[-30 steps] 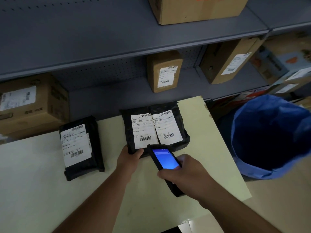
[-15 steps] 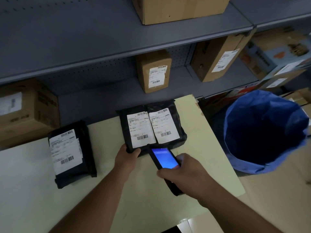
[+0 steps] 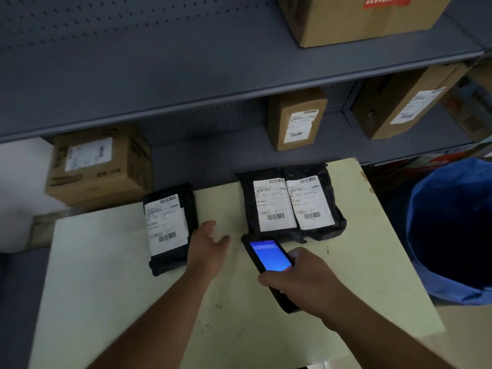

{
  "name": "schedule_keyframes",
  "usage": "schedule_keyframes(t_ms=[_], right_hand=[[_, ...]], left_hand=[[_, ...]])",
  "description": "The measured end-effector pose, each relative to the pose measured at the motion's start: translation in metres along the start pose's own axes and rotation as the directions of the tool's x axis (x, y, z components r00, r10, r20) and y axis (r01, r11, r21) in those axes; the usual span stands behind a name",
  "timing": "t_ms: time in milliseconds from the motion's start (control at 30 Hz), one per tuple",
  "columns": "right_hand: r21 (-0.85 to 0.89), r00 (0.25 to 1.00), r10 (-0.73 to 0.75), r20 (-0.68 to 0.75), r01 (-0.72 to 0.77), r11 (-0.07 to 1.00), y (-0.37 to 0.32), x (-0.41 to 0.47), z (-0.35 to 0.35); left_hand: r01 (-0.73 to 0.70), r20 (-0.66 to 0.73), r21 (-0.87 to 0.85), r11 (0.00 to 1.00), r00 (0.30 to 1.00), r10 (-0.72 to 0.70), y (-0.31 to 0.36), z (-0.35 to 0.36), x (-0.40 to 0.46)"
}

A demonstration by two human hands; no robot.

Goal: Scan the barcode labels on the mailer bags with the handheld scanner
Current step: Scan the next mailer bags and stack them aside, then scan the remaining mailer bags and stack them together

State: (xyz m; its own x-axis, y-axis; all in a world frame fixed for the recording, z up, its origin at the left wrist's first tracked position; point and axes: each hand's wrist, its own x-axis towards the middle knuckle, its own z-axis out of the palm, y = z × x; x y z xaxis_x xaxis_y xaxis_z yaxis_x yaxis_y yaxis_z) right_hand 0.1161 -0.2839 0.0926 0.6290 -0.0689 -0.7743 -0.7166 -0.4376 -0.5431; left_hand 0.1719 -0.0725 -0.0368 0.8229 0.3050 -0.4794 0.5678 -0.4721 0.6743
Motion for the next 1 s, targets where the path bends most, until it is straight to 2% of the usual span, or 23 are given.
schedule_keyframes(t_ms=[100,267,367,533,733,1000], right_hand=[[-0.030,1.000,-0.003,0.013,0.004,1.000,-0.010,-0.002,0.018],[-0.072,0.999,-0.016,0.048,0.020,0.997,-0.025,-0.005,0.051],[-0.103,0.998,-0.022,0.061,0.028,0.994,-0.031,-0.007,0.067],[-0.143,0.997,-0.017,0.079,0.028,0.989,-0.038,-0.007,0.084],[-0.165,0.998,0.001,0.067,0.010,0.986,-0.044,-0.004,0.093],[-0.158,0.998,0.038,0.042,-0.031,0.987,-0.039,0.000,0.096]], left_hand=[[-0.008,-0.073,0.021,1.000,0.997,0.010,-0.013,-0.030,0.000],[0.052,-0.278,0.135,0.989,0.960,-0.012,-0.045,-0.076,-0.001],[0.134,-0.331,0.107,0.985,0.939,-0.092,-0.060,-0.094,0.001],[0.230,-0.286,-0.004,0.973,0.932,-0.222,-0.079,-0.107,0.004],[0.316,-0.152,-0.118,0.941,0.931,-0.332,-0.083,-0.101,0.014],[0.386,-0.081,-0.136,0.913,0.914,-0.398,-0.076,-0.086,0.033]])
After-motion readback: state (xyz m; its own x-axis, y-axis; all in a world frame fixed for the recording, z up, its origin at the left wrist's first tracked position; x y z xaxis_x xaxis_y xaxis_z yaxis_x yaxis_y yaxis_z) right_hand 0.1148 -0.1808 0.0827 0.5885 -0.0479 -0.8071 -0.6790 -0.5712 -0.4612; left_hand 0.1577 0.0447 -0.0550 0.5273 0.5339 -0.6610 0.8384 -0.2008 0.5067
